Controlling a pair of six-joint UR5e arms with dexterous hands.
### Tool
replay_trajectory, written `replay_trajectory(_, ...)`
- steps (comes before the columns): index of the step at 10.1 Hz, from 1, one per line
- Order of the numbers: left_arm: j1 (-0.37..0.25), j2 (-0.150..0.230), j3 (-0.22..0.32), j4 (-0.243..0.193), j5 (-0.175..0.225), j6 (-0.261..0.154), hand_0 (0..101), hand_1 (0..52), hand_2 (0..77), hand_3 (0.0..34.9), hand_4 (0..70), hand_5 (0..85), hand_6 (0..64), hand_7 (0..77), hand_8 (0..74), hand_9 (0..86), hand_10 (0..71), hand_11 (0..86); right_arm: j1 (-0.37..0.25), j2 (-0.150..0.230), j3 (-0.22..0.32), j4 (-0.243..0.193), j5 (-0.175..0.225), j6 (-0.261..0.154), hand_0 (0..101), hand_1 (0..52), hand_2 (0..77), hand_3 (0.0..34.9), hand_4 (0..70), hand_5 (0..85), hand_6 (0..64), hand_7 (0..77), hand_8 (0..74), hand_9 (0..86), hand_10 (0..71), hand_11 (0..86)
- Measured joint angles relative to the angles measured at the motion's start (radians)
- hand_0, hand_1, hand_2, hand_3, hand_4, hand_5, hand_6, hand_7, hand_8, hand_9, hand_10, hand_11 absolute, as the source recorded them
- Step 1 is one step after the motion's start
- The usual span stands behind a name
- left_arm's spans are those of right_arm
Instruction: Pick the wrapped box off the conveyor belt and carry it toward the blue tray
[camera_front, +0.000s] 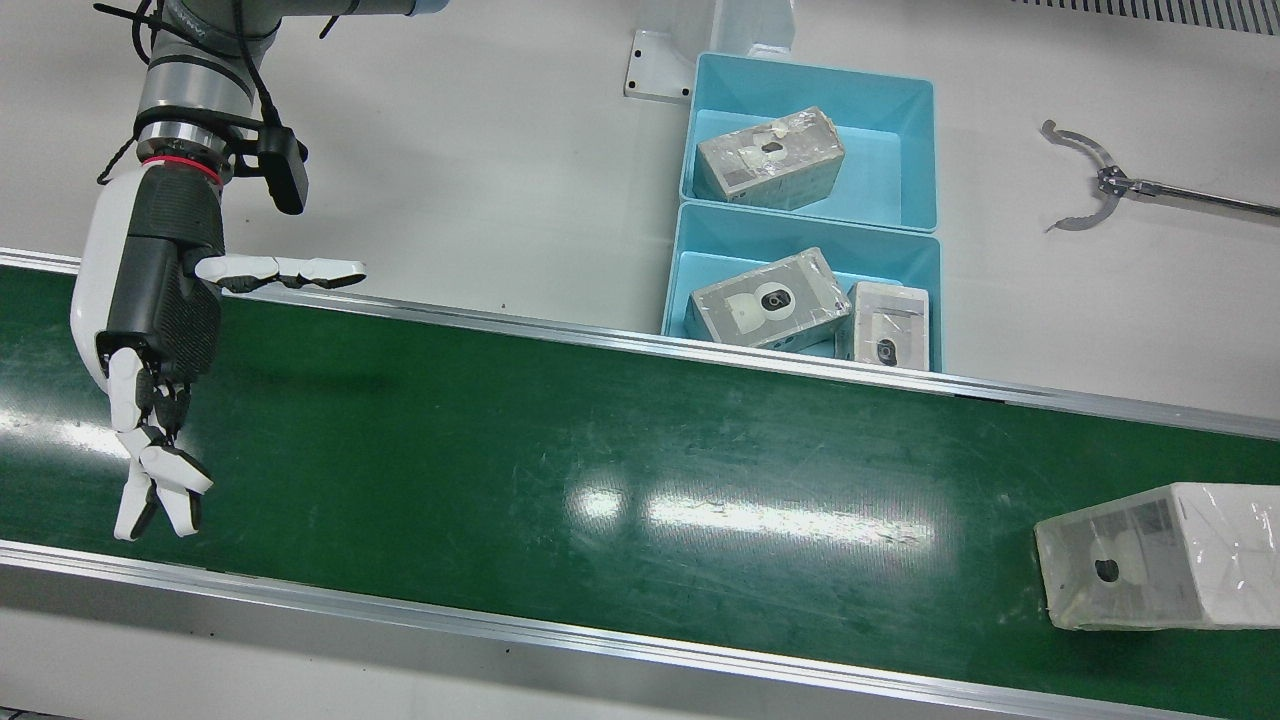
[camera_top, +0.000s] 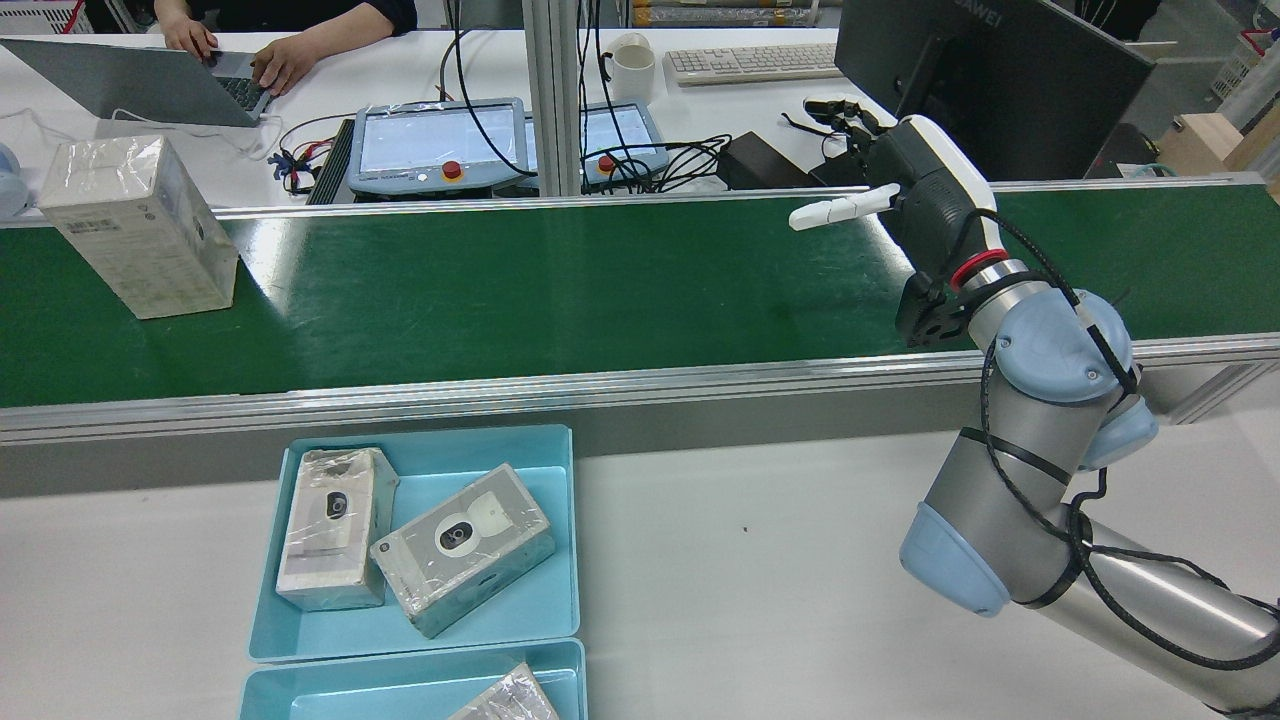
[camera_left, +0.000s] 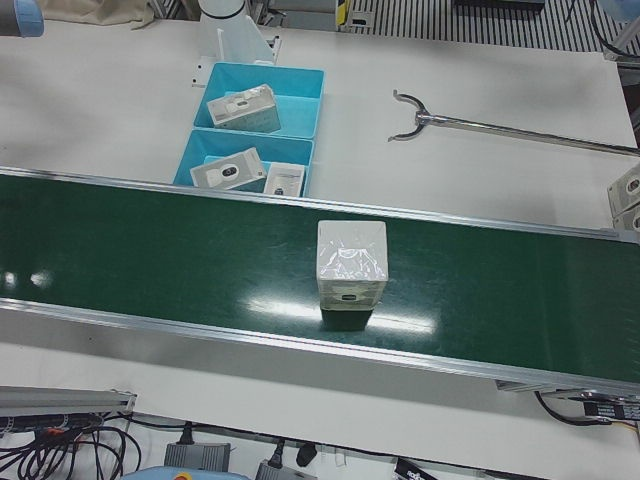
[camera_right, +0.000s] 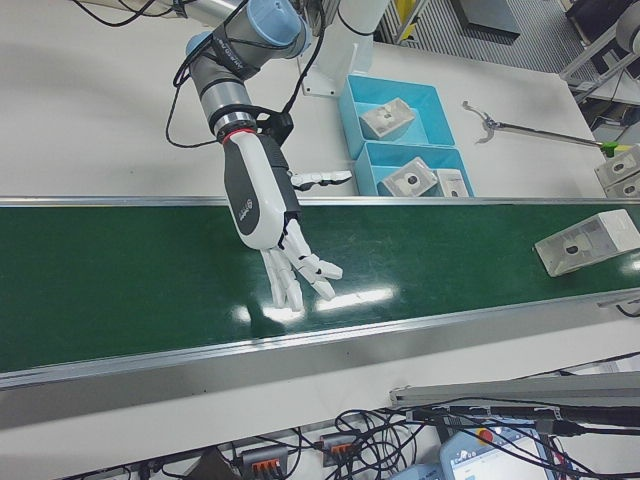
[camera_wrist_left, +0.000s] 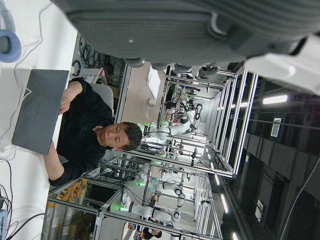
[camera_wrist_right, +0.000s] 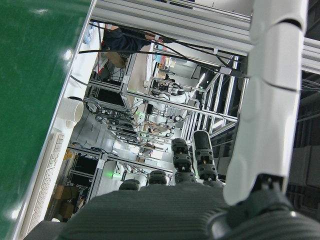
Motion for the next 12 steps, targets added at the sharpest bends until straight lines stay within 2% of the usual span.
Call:
replay_trajectory(10, 0.0, 0.0, 0.0, 0.0, 0.0, 0.0, 0, 0.0, 0.5, 0.0, 0.0, 1.1, 0.0, 0.5, 0.5, 0.0, 0.5, 0.5, -0.005, 0.0, -0.002, 0.002, 0.002, 0.0, 47, 11.5, 6.5, 3.4, 3.8, 28.4, 6.0, 4.9, 1.1, 2.7, 0.0, 1.1)
replay_trajectory(12, 0.0, 0.0, 0.0, 0.0, 0.0, 0.0, 0, 0.0, 0.5, 0.0, 0.0, 1.1, 0.0, 0.0, 0.5, 0.5, 0.5, 0.5, -0.004, -0.005, -0.002, 0.031, 0.003, 0.003, 47, 11.5, 6.5, 2.5, 3.8, 28.4, 6.0, 4.9, 1.1, 2.7, 0.0, 1.1)
